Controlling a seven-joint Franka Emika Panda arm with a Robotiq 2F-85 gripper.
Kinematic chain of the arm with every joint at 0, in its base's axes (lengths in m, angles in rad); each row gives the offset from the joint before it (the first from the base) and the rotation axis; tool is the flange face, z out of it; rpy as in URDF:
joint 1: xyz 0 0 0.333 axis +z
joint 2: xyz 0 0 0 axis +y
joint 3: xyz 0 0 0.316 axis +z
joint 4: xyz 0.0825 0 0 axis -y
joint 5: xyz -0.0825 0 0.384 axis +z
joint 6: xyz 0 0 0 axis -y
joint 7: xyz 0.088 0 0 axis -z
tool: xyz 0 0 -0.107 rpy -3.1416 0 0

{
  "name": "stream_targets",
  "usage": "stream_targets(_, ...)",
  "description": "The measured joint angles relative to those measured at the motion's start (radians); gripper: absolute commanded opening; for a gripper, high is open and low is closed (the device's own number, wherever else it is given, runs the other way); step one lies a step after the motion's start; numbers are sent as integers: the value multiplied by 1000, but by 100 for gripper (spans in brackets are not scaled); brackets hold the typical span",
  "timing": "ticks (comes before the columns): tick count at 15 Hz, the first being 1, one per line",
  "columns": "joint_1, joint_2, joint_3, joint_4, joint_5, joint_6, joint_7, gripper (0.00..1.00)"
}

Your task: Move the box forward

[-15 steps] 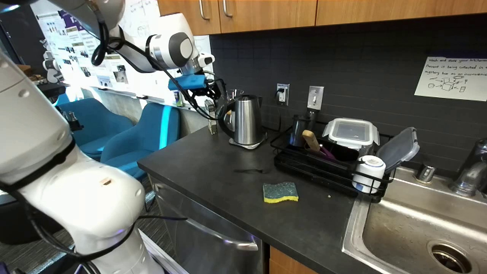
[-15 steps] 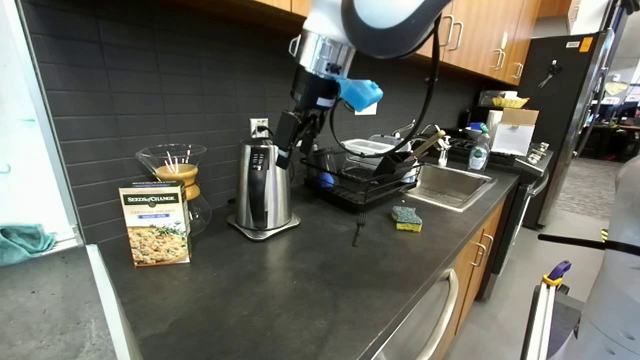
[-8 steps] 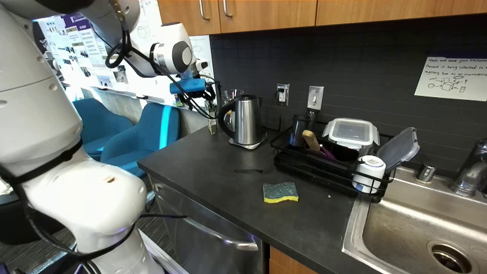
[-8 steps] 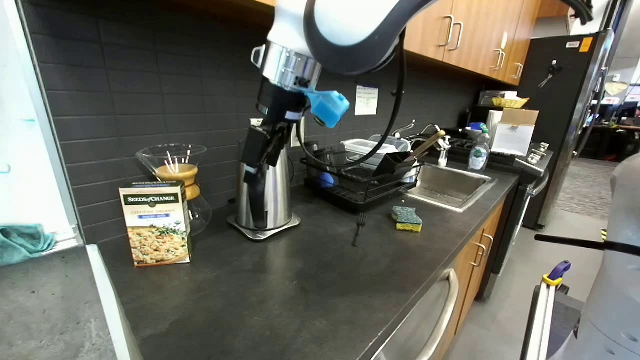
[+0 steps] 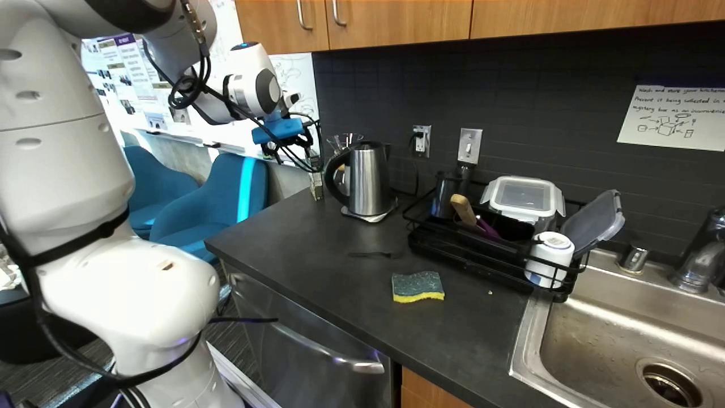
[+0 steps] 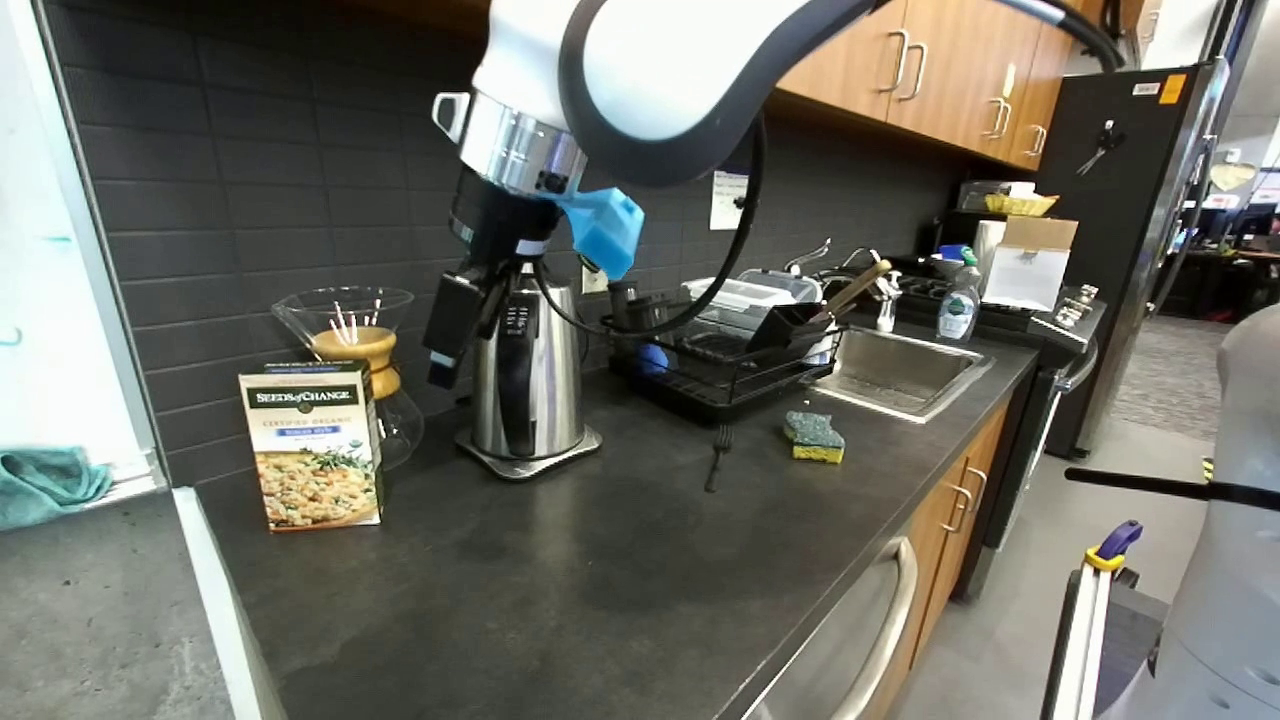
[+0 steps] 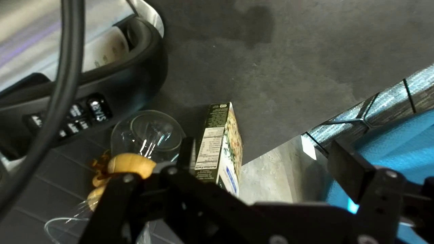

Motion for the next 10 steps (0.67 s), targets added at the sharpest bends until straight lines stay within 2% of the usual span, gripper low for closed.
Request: stream_targets(10, -17, 93, -18, 63, -33, 123, -64, 100)
